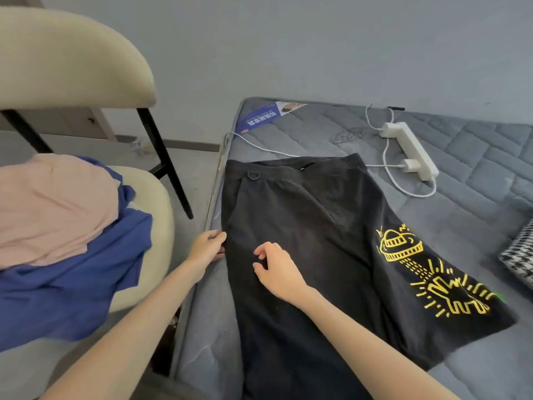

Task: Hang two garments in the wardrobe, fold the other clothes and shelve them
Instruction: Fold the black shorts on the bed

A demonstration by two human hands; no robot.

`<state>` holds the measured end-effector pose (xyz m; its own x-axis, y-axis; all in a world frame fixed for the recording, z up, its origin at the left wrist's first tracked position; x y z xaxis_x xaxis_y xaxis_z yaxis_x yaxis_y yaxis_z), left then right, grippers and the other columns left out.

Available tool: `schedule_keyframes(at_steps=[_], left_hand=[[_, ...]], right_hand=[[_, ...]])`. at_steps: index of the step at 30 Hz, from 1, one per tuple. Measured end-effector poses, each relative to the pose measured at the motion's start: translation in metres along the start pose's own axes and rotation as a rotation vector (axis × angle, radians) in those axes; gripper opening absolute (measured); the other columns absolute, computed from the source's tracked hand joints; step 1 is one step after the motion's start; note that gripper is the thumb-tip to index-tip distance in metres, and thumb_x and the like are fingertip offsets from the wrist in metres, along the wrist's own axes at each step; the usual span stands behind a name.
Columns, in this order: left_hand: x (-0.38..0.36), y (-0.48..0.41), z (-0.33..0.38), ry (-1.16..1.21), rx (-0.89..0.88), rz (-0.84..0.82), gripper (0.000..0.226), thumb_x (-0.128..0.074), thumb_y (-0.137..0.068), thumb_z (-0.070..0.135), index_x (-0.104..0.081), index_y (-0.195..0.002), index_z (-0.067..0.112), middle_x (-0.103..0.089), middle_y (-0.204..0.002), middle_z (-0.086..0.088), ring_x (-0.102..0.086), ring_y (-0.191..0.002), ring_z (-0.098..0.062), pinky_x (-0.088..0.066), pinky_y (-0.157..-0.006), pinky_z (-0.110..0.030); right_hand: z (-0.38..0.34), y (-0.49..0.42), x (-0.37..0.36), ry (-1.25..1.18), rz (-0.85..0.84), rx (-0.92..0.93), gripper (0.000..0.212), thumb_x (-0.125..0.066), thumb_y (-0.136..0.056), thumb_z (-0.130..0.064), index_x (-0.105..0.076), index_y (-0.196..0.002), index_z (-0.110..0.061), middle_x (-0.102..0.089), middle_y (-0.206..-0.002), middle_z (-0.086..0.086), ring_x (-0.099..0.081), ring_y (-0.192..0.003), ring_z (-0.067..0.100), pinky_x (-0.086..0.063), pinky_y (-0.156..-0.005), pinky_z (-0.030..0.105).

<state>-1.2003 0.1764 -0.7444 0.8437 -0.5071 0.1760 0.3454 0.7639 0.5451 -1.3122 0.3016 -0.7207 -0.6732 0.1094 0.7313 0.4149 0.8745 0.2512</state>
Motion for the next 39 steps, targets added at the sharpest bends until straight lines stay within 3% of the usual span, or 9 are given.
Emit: schedule_keyframes(at_steps=[5,8,10,15,23,28,33,35,39], left_hand=[[0.004,-0.049,0.026,0.085,0.049,-0.054,0.039,-0.051,-0.098,0.025,-0.050,-0.132,0.007,-0.056,-0.125,-0.009,-0.058,-0.108,-0.023,-0.048,-0.087,-0.029],[-0.006,-0.081,0.041,0.044,0.031,-0.100,0.030,-0.059,-0.093,0.033,-0.062,-0.112,0.011,-0.064,-0.116,-0.007,-0.062,-0.102,-0.020,-0.050,-0.074,-0.024],[-0.012,-0.099,0.051,-0.033,0.008,-0.091,0.031,-0.066,-0.085,0.042,-0.063,-0.101,0.015,-0.066,-0.114,-0.005,-0.063,-0.099,-0.018,-0.052,-0.075,-0.026],[-0.021,-0.127,0.064,-0.148,-0.036,-0.056,0.090,-0.077,-0.071,0.050,-0.034,-0.141,0.013,-0.047,-0.141,-0.004,-0.048,-0.125,-0.026,-0.043,-0.104,-0.043],[-0.018,-0.134,0.081,-0.286,-0.321,-0.078,0.044,-0.057,-0.093,0.030,-0.041,-0.130,0.011,-0.050,-0.131,0.000,-0.051,-0.116,-0.018,-0.043,-0.095,-0.033],[-0.006,-0.117,0.101,-0.312,-0.373,-0.077,0.049,-0.053,-0.096,0.026,-0.036,-0.139,0.008,-0.045,-0.143,-0.009,-0.046,-0.127,-0.028,-0.040,-0.105,-0.042],[0.016,-0.101,0.111,-0.282,-0.349,-0.063,0.039,-0.050,-0.096,0.031,-0.041,-0.127,0.010,-0.054,-0.129,-0.013,-0.055,-0.114,-0.033,-0.049,-0.090,-0.042],[0.028,-0.094,0.114,-0.276,-0.355,-0.058,0.031,-0.050,-0.096,0.031,-0.043,-0.119,0.011,-0.057,-0.124,-0.016,-0.056,-0.111,-0.035,-0.048,-0.091,-0.042],[0.053,-0.075,0.118,-0.243,-0.364,-0.012,0.029,-0.049,-0.097,0.029,-0.045,-0.119,0.011,-0.056,-0.105,-0.010,-0.055,-0.076,-0.019,-0.042,-0.051,-0.026]], right_hand=[[-0.020,-0.022,-0.029,0.304,-0.100,-0.056,0.064,-0.060,-0.078,-0.064,-0.044,-0.117,-0.016,-0.044,-0.116,0.000,-0.044,-0.106,0.023,-0.043,-0.089,0.040],[-0.021,-0.027,-0.043,0.470,-0.137,-0.071,0.083,-0.063,-0.066,-0.074,-0.039,-0.119,-0.014,-0.040,-0.117,0.001,-0.041,-0.109,0.026,-0.042,-0.091,0.047],[-0.020,-0.030,-0.051,0.516,-0.139,-0.067,0.084,-0.063,-0.067,-0.072,-0.037,-0.122,-0.014,-0.037,-0.122,0.003,-0.039,-0.112,0.028,-0.041,-0.092,0.050],[-0.025,-0.030,-0.052,0.534,-0.109,-0.041,0.057,-0.058,-0.076,-0.053,-0.038,-0.113,-0.014,-0.036,-0.114,0.002,-0.036,-0.098,0.025,-0.037,-0.076,0.042],[-0.027,0.011,-0.036,0.418,-0.142,-0.091,0.050,-0.053,-0.085,-0.016,-0.029,-0.129,-0.014,-0.044,-0.111,0.003,-0.047,-0.091,0.023,-0.041,-0.068,0.034],[-0.016,0.052,-0.036,0.504,-0.194,-0.181,0.028,-0.043,-0.092,-0.010,-0.033,-0.118,-0.010,-0.045,-0.081,0.000,-0.050,-0.077,0.026,-0.027,-0.048,0.026],[-0.030,0.064,0.009,0.225,-0.155,-0.098,0.018,-0.043,-0.099,-0.021,-0.056,-0.111,-0.016,-0.065,-0.102,0.002,-0.059,-0.093,0.024,-0.043,-0.078,0.031],[-0.043,0.070,0.025,0.114,-0.132,-0.038,0.017,-0.045,-0.100,-0.024,-0.059,-0.107,-0.021,-0.066,-0.090,-0.006,-0.059,-0.075,0.012,-0.045,-0.073,0.025],[-0.077,0.081,0.037,-0.178,-0.182,0.031,0.024,-0.046,-0.100,-0.025,-0.058,-0.121,-0.022,-0.058,-0.076,-0.004,-0.053,-0.058,0.003,-0.045,-0.052,0.012]])
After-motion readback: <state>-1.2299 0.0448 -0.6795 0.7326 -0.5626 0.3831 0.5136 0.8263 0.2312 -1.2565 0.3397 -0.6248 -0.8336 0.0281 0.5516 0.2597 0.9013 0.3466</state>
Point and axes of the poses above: each hand's wrist, its own y-axis away from the middle knuckle, its own x-axis out of the back of the hand, z = x × y, the point moved 7 cm from there along -y, towards the middle knuckle
